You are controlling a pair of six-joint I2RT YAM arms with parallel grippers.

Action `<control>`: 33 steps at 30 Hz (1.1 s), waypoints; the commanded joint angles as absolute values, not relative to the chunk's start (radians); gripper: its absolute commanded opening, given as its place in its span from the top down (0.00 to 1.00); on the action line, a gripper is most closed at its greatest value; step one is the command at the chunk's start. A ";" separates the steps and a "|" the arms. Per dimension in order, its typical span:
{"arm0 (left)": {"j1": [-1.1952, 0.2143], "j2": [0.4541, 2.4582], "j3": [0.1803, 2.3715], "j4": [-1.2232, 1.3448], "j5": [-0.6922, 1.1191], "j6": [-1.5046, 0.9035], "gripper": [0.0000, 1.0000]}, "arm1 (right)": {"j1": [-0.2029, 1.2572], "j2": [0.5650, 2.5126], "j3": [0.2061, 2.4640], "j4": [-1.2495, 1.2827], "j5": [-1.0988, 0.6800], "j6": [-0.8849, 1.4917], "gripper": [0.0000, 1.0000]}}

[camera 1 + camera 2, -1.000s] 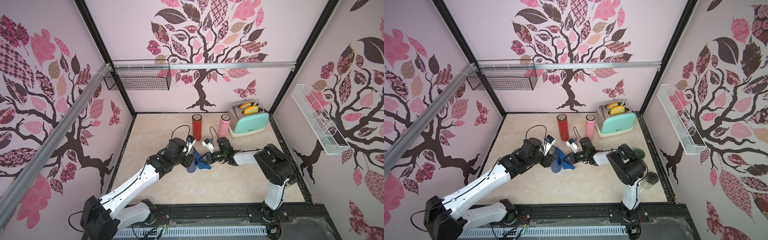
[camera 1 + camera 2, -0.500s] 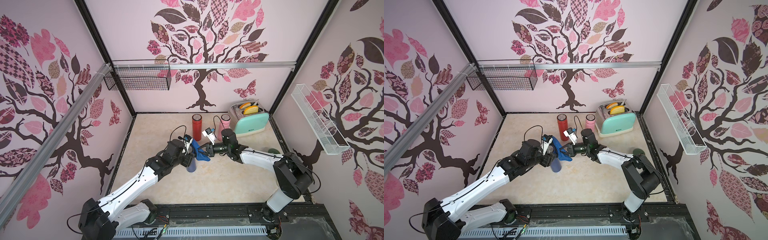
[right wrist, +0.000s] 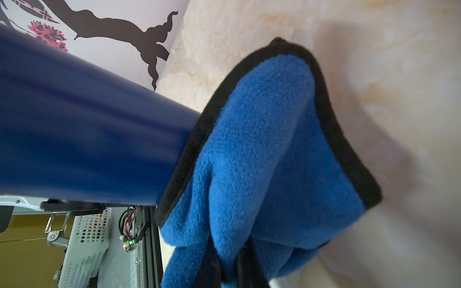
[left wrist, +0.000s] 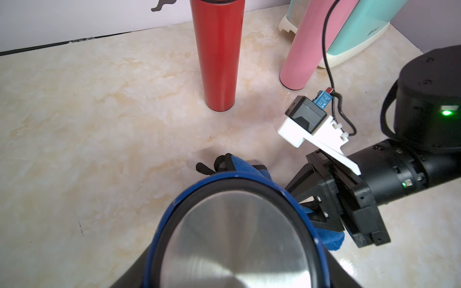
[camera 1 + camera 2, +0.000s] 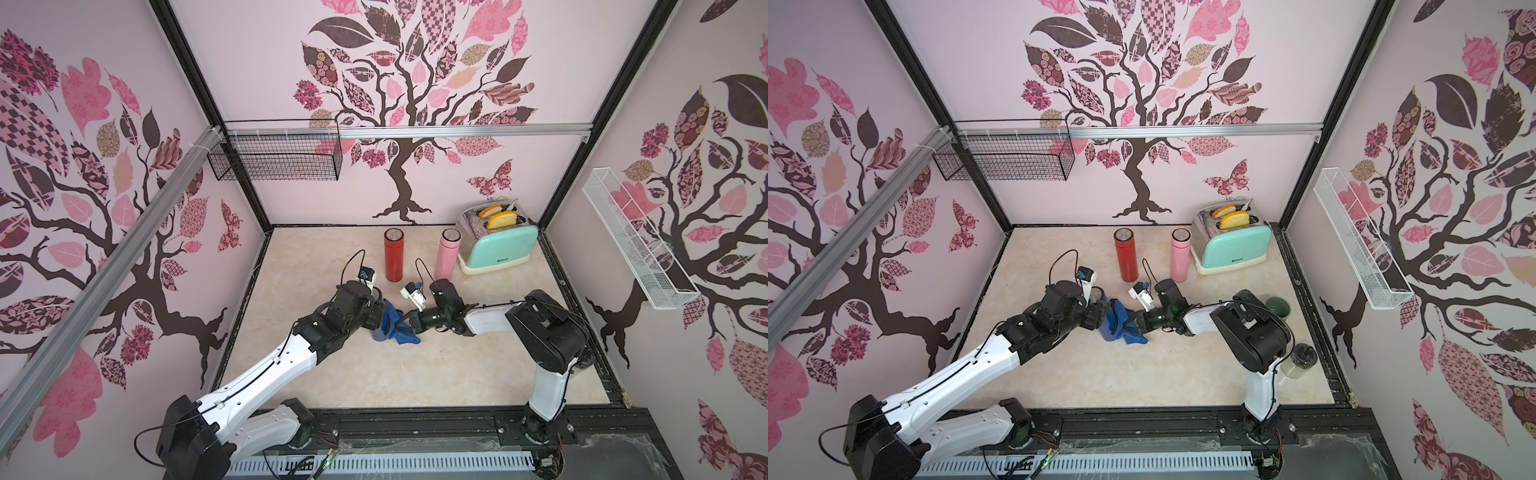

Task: Wipe the surface of the thermos
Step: Wipe the dirt from the surface of the thermos.

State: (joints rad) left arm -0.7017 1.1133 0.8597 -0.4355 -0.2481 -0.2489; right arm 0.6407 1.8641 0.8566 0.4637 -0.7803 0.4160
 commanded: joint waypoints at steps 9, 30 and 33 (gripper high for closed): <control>-0.736 1.198 0.915 -0.512 -0.415 -0.356 1.00 | 0.651 1.640 0.914 0.424 -0.779 0.430 1.00; -0.739 1.236 0.962 -0.527 -0.434 -0.386 1.00 | 0.653 1.834 0.874 0.483 -0.766 0.423 1.00; -0.739 1.242 0.965 -0.525 -0.434 -0.386 1.00 | 0.658 1.755 0.876 0.460 -0.785 0.433 1.00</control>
